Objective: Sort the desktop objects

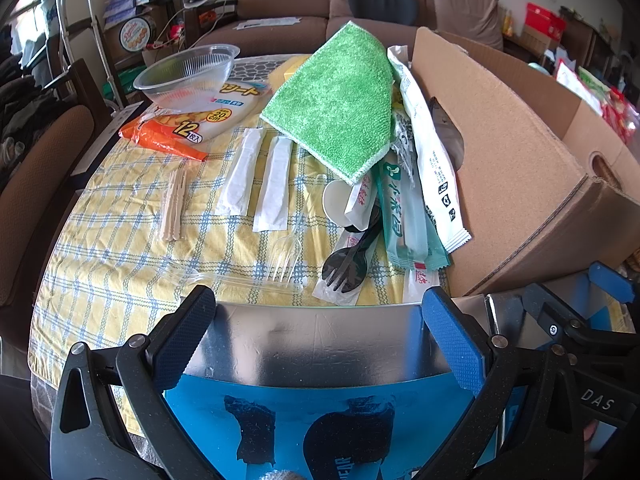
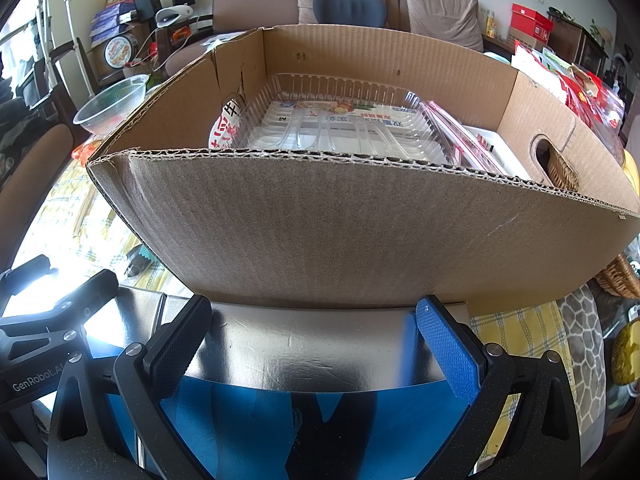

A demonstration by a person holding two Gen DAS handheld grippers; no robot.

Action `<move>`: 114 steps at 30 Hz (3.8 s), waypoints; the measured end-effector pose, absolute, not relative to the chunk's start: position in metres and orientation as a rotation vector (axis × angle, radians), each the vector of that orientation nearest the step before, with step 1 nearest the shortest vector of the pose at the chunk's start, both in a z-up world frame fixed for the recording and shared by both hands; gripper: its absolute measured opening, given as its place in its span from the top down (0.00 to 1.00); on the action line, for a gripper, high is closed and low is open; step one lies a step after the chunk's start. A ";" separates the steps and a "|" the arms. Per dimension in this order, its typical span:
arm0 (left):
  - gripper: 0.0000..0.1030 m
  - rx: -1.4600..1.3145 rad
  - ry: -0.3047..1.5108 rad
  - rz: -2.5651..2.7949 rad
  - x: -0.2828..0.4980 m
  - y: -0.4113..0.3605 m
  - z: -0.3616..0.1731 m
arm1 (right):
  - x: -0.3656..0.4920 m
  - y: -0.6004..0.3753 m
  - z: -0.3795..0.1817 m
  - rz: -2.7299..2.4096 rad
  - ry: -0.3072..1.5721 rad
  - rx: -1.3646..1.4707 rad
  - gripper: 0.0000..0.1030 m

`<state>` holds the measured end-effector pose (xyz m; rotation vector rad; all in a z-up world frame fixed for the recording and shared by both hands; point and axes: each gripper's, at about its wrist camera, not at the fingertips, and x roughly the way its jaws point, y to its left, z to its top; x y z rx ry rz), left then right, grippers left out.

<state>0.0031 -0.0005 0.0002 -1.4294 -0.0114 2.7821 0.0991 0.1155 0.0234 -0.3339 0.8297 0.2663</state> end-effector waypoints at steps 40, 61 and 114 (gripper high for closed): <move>0.00 -1.441 -0.010 2.726 0.011 -0.008 0.009 | 0.098 0.120 0.032 0.141 0.847 -0.301 0.00; 0.00 -1.153 0.084 2.598 -0.021 0.045 0.137 | 0.090 0.091 0.141 0.022 0.871 -0.232 0.00; 0.00 -1.122 0.039 2.420 -0.176 0.144 0.152 | 0.298 -0.079 0.097 -0.144 1.247 0.135 0.40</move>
